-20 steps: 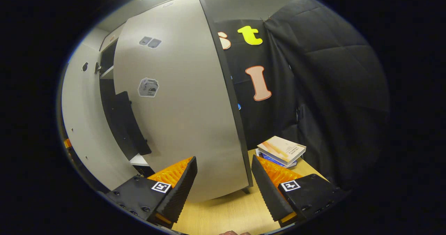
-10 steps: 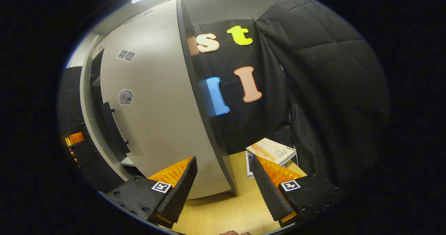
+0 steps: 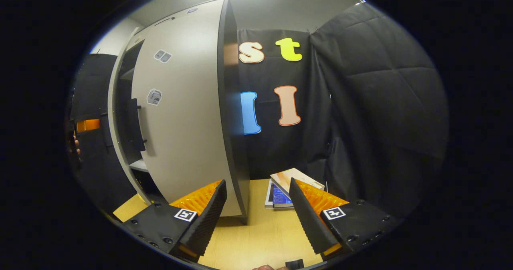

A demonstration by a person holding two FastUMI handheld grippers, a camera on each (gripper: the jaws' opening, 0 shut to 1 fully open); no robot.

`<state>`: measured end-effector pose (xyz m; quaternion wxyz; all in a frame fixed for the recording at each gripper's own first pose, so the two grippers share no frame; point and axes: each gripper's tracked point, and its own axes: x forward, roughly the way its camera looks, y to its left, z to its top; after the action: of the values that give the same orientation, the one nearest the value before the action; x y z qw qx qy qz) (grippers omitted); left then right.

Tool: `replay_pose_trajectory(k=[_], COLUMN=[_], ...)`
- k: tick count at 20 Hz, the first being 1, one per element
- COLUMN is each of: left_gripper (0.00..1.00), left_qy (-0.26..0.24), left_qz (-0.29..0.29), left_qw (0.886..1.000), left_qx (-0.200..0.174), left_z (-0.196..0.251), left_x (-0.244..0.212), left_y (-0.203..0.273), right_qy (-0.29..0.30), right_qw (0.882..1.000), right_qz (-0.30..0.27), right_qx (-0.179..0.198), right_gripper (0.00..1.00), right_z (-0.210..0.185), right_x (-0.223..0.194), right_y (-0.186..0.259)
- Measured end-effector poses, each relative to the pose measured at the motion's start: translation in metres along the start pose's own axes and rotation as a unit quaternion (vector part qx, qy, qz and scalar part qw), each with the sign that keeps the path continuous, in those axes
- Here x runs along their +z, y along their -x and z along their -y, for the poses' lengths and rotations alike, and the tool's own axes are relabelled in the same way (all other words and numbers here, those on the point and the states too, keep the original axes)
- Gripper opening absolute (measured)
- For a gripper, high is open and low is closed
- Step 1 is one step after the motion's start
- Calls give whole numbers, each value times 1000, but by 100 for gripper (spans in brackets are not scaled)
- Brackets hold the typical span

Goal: Grab one shoe with the right hand and put it into the shoe cabinet, grab the other shoe with the left hand and put it into the shoe cabinet; then close the right door with the right hand and the left door with the left hand.

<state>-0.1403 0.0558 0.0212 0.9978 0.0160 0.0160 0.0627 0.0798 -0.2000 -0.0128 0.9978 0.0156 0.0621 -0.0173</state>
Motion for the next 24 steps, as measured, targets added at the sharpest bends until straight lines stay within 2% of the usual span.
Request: replay_pose_trajectory(k=[4, 7, 10, 12, 13, 17, 19, 21, 24], left_gripper=[100, 100, 100, 100, 95, 95, 95, 94, 95], left_qy=[10, 38, 69, 71, 71, 45, 49, 72, 68], left_qz=[18, 20, 13, 8, 9, 26, 20, -4, -14], left_qw=[999, 998, 995, 996, 996, 998, 998, 996, 997], left_qx=[-34, -48, -70, -61, -57, -45, -38, -43, -39], left_z=[10, 4, -3, -23, -34, -73, -87, -87, -87], left_x=[8, 10, 8, 0, -3, -27, -56, -83, -105], left_y=[24, 49, 77, 93, 101, 127, 140, 151, 159], right_qy=[-18, -19, -18, -3, 2, 6, 0, -3, 3], right_qw=[999, 999, 999, 999, 999, 998, 999, 999, 999], right_qz=[31, 36, 42, 46, 51, 55, 46, 35, 29], right_qx=[-10, -19, 0, 9, 12, 19, 22, 26, 16], right_gripper=[98, 98, 98, 98, 98, 98, 98, 98, 98], right_z=[-19, -40, -71, -86, -94, -125, -134, -139, -137], right_x=[13, 20, 29, 33, 35, 28, 19, 10, -1], right_y=[17, 28, 33, 39, 42, 52, 58, 65, 75])
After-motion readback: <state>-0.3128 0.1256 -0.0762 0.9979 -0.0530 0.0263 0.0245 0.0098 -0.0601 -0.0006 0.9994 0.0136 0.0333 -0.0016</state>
